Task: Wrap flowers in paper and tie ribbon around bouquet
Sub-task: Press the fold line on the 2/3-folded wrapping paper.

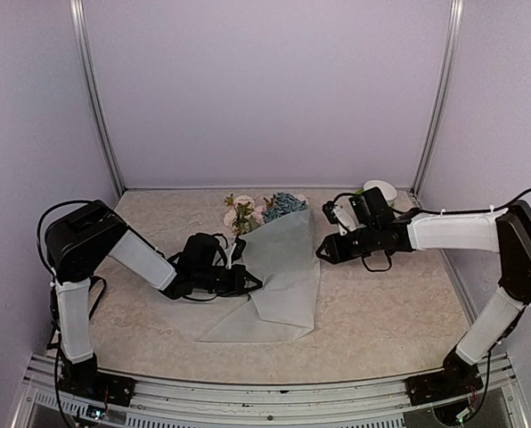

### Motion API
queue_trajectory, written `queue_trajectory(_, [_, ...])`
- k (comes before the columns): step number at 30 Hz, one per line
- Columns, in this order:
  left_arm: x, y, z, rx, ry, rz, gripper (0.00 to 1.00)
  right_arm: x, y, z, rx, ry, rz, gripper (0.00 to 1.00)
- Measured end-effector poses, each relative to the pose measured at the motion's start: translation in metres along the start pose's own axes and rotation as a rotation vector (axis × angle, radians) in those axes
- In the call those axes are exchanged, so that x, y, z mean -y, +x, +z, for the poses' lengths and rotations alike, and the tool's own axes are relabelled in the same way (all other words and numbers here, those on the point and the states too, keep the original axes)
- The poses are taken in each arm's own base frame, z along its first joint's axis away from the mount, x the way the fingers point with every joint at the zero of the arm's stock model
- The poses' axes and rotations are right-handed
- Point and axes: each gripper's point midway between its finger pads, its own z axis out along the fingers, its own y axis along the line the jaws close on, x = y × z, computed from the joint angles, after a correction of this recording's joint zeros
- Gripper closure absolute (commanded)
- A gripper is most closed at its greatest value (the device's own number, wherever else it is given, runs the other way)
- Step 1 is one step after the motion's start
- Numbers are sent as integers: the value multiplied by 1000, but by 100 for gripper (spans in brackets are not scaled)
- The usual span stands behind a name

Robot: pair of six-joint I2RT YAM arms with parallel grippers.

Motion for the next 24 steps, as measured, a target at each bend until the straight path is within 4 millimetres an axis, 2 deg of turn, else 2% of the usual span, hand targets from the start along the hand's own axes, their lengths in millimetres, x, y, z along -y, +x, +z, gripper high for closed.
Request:
queue_trajectory(3, [0, 0, 0, 0, 0, 0, 100, -69, -4, -15, 51, -63, -152, 82])
queue_trajectory(5, [0, 0, 0, 0, 0, 0, 100, -115, 10, -15, 38, -182, -225, 92])
queue_trajectory(7, [0, 0, 0, 0, -1, 0, 100, -136, 28, -7, -2, -260, -254, 99])
queue_trajectory(9, [0, 0, 0, 0, -1, 0, 100, -135, 48, 7, -65, -285, -247, 100])
queue_trajectory(12, [-2, -1, -1, 2, -4, -2, 100, -119, 89, 28, -183, -280, -213, 100])
queue_trajectory(16, [-3, -1, -1, -1, -8, -6, 100, -102, 130, 31, -282, -253, -191, 100])
queue_trajectory(18, [-4, -1, -1, -1, -9, -6, 100, -98, 143, 31, -310, -241, -192, 100])
queue_trajectory(24, [-4, -1, -1, -3, -15, -1, 100, -96, 157, 18, -290, -234, -191, 100])
